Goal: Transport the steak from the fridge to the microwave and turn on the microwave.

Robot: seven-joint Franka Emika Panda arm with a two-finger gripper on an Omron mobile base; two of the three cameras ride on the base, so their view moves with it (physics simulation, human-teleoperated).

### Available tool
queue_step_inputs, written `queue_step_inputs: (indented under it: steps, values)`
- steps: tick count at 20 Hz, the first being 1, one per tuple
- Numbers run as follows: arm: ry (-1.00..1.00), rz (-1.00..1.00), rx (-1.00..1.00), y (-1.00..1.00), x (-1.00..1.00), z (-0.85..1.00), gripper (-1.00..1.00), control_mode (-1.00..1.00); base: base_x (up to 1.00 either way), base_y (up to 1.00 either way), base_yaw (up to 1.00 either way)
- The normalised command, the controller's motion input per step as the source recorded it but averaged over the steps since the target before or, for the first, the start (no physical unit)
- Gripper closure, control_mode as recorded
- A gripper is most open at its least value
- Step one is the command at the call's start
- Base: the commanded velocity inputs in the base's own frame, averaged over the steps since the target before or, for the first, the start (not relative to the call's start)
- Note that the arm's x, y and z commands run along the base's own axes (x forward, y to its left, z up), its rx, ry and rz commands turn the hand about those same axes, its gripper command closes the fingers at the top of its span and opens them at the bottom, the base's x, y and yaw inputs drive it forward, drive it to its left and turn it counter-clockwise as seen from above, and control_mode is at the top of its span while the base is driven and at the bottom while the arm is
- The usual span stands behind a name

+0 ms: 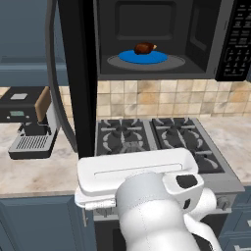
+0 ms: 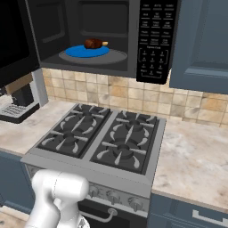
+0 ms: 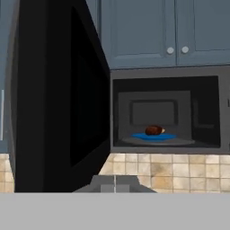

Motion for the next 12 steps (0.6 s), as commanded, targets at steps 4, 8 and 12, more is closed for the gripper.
queue_step_inputs:
  steps: [4,8,12]
  values:
    - [0.0,0.0,0.0,0.28,0.0,-0.05,1.0,-1.0,0.0,0.0,0.0]
    - [0.0,0.0,0.0,0.31,0.0,-0.09,1.0,-1.0,0.0,0.0,0.0]
    - [0.0,0.0,-0.02,0.32,0.0,-0.16,1.0,-1.0,0.0,0.0,0.0]
